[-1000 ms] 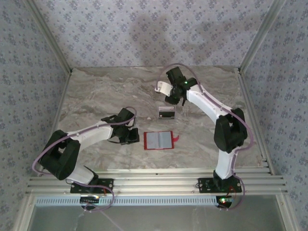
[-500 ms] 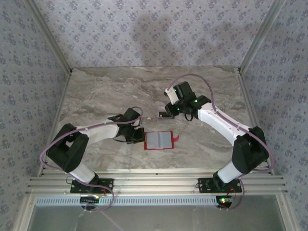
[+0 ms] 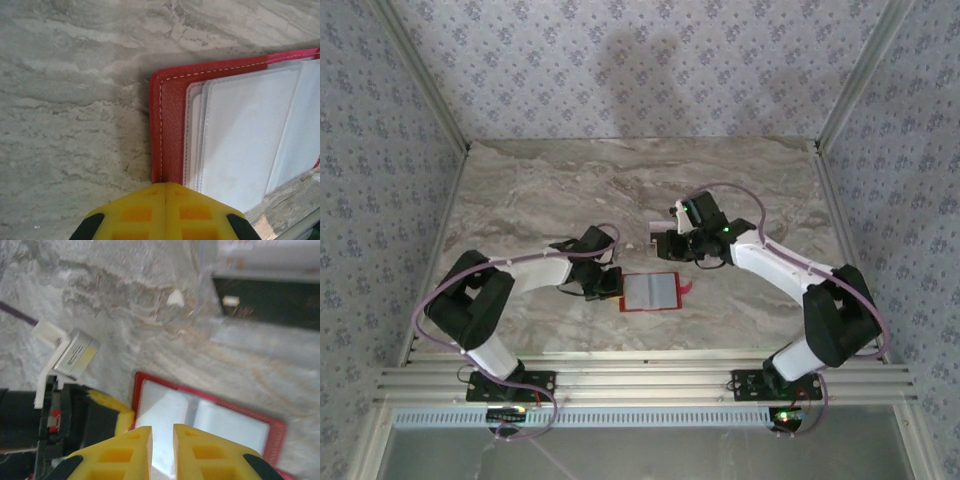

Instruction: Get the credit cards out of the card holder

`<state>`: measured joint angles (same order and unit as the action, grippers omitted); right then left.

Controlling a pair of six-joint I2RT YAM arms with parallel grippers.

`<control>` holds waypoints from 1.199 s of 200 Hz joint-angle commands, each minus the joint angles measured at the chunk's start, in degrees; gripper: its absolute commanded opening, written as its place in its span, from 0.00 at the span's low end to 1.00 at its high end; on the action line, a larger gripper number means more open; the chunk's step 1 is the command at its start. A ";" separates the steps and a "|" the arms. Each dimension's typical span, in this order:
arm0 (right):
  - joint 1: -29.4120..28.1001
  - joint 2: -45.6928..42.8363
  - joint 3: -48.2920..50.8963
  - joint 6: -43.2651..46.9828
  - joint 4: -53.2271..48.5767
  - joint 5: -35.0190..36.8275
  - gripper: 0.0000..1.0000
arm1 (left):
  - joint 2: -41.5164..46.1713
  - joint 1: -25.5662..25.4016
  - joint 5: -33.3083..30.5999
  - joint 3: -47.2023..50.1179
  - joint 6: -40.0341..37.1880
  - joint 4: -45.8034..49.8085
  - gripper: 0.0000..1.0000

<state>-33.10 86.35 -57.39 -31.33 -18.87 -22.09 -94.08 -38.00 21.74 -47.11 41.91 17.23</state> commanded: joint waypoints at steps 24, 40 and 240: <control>-4.70 3.33 4.01 -10.10 5.93 -6.00 0.19 | -1.01 -0.32 0.64 -0.32 0.19 -0.75 0.04; -6.50 5.12 4.13 -11.55 7.17 -6.66 0.19 | -1.10 -0.38 0.76 -0.01 0.34 -1.07 0.04; -12.56 19.39 -1.81 -13.03 2.21 -1.28 0.15 | -1.50 -0.30 1.11 0.58 -0.01 -0.84 0.03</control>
<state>-45.32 104.71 -57.56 -45.60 -10.52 -27.57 -94.30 -38.00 22.17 -47.09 41.91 16.45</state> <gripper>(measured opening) 0.137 0.059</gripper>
